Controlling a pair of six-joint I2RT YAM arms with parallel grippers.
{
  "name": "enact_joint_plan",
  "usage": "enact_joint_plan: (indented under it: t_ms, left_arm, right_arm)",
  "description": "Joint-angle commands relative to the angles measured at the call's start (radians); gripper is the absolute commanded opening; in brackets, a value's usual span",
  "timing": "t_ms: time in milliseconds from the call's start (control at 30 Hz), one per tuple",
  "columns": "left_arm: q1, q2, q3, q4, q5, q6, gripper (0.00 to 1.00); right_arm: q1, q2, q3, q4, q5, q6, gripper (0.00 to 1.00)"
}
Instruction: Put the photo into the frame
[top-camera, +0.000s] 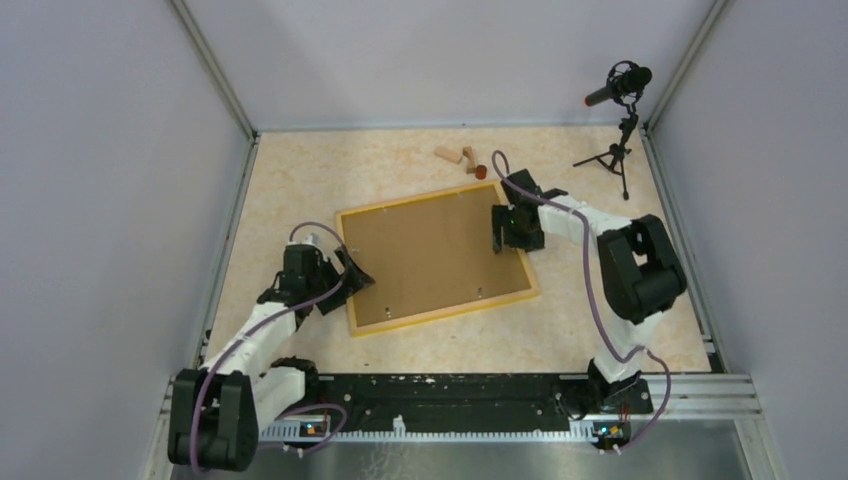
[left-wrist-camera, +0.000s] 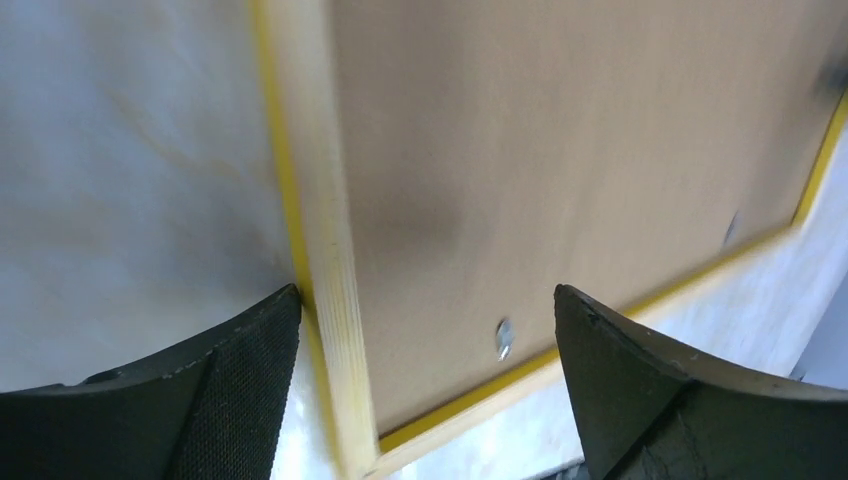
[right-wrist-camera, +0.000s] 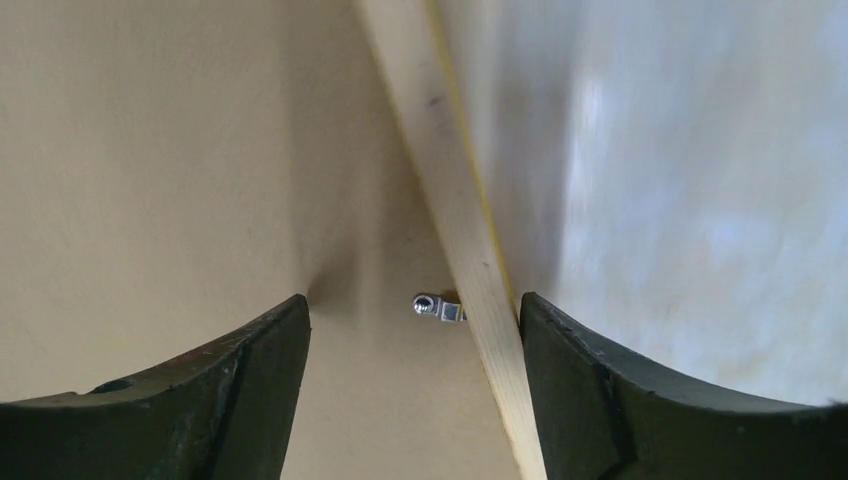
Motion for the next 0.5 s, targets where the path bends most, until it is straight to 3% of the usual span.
enact_joint_plan:
  t_ms: [0,67,133,267,367,467]
  left_arm:
    - [-0.265,-0.148,-0.013,-0.107,0.077,-0.209,0.94]
    - [-0.284,-0.265,0.028,-0.231,-0.003,-0.170,0.95]
    - [-0.284,-0.388,0.082,-0.297,-0.119,-0.098,0.97]
    - [-0.283,-0.562,0.082,-0.114,-0.323,-0.046,0.98]
    - [-0.282,-0.518,0.065,0.122,-0.414,-0.018,0.98]
    - [-0.280,-0.293,0.137,0.271,-0.489,0.078,0.98]
  right_arm:
    - [0.042,0.154,0.251,0.156,-0.263,0.006,0.76]
    - [0.042,0.178,0.348,0.055,-0.204,-0.016,0.80]
    - [0.045,0.156,0.398,-0.053,-0.049,-0.041,0.84]
    - [0.050,0.047,0.385,-0.224,0.238,0.046,0.89]
    - [0.052,-0.045,0.285,-0.248,0.199,0.207,0.89]
    - [0.064,-0.151,0.132,-0.179,0.080,0.341,0.88]
